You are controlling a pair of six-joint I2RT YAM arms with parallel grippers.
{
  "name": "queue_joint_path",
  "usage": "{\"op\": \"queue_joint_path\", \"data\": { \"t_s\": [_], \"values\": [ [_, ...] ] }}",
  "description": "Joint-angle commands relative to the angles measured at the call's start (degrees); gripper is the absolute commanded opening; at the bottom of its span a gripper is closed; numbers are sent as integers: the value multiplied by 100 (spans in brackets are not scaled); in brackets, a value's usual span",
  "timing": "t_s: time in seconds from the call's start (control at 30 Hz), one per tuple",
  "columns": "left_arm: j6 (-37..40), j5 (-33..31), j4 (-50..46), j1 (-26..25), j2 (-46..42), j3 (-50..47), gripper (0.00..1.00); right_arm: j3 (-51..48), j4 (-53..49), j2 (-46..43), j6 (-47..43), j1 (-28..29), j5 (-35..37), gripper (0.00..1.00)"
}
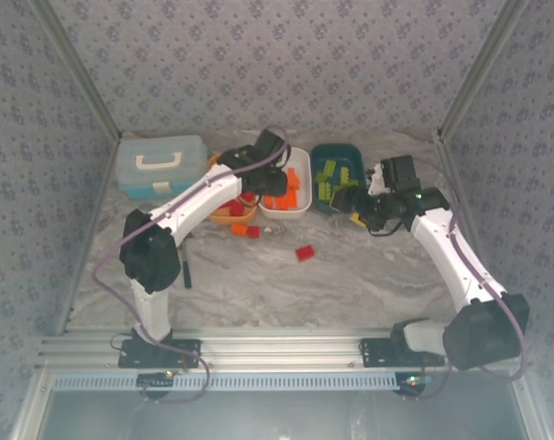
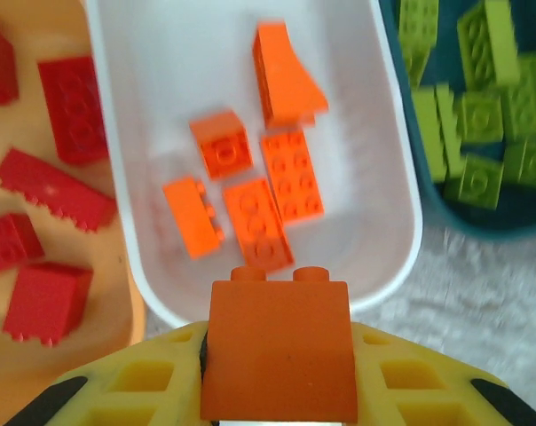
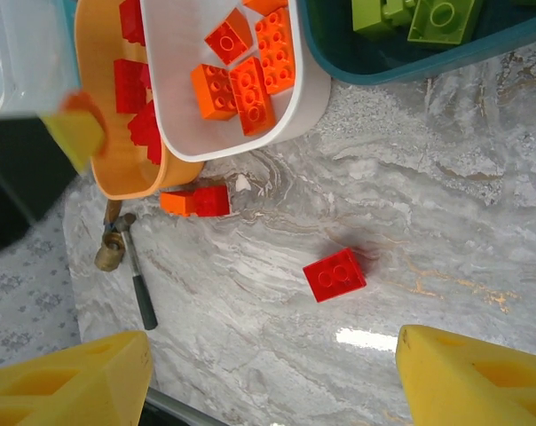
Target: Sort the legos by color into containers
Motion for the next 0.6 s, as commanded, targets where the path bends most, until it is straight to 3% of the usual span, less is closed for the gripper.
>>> {"op": "queue_joint_path", "data": {
  "t_s": [0.0, 0.37, 0.57],
  "values": [
    [-99, 216, 38, 202, 738, 614, 34, 453, -16, 258, 44, 189, 227, 75],
    [-102, 220, -1003, 527, 3490, 4243, 35, 705, -180, 512, 38, 566, 302, 75],
    [-270, 244, -1072, 653, 3698, 4217, 35, 583, -307, 357, -29, 599, 336, 75]
  ]
}}
